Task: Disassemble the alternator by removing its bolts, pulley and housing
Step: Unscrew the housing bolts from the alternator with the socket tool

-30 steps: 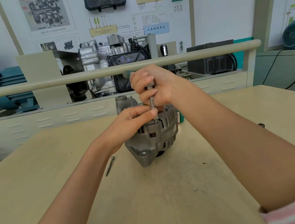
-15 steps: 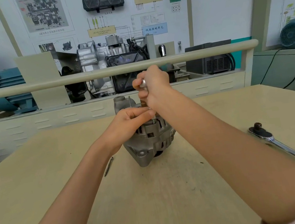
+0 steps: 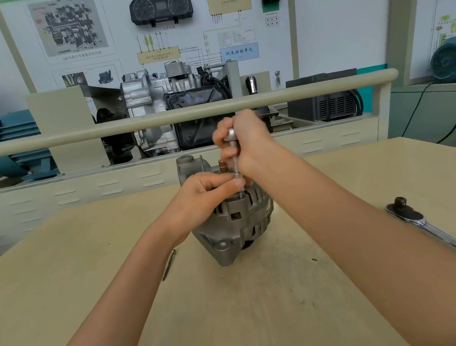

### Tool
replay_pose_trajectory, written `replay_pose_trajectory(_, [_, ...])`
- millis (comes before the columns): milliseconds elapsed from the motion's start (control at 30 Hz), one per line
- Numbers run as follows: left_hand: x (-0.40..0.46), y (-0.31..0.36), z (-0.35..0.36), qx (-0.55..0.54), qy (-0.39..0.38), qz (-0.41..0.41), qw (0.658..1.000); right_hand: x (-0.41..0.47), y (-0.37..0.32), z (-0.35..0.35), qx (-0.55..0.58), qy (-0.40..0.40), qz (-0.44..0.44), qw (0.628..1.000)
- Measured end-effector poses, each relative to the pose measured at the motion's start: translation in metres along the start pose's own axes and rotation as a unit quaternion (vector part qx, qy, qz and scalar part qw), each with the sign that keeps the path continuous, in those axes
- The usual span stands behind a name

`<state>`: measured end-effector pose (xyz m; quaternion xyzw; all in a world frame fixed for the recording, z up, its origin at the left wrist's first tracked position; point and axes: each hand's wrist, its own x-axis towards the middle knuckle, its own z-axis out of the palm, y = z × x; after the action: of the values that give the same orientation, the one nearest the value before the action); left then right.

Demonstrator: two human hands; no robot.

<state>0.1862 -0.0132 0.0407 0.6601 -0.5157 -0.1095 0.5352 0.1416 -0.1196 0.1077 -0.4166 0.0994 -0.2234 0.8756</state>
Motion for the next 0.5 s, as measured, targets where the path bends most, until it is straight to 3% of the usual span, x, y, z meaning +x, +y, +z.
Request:
replay_pose_trajectory(67, [0.000,0.001,-0.001,0.002,0.000,0.001,1.000,-0.001,0.007,0.005,-0.002,0.086,-0.102,0.991])
replay_pose_trajectory(133, [0.000,0.001,-0.001,-0.002,-0.001,-0.005,1.000,-0.002,0.007,0.007,-0.022,0.072,-0.085,0.994])
replay_pose_trajectory(333, [0.003,0.000,-0.002,0.026,-0.005,-0.032,0.999,0.007,-0.012,-0.003,-0.099,-0.103,0.090,0.986])
replay_pose_trajectory(433, [0.002,0.000,0.000,0.031,-0.003,-0.028,0.999,0.012,-0.016,-0.009,-0.068,-0.241,0.207,0.946])
replay_pose_trajectory(500, [0.002,0.000,0.000,0.030,-0.002,-0.023,0.999,0.012,-0.016,-0.010,-0.050,-0.287,0.246,0.925])
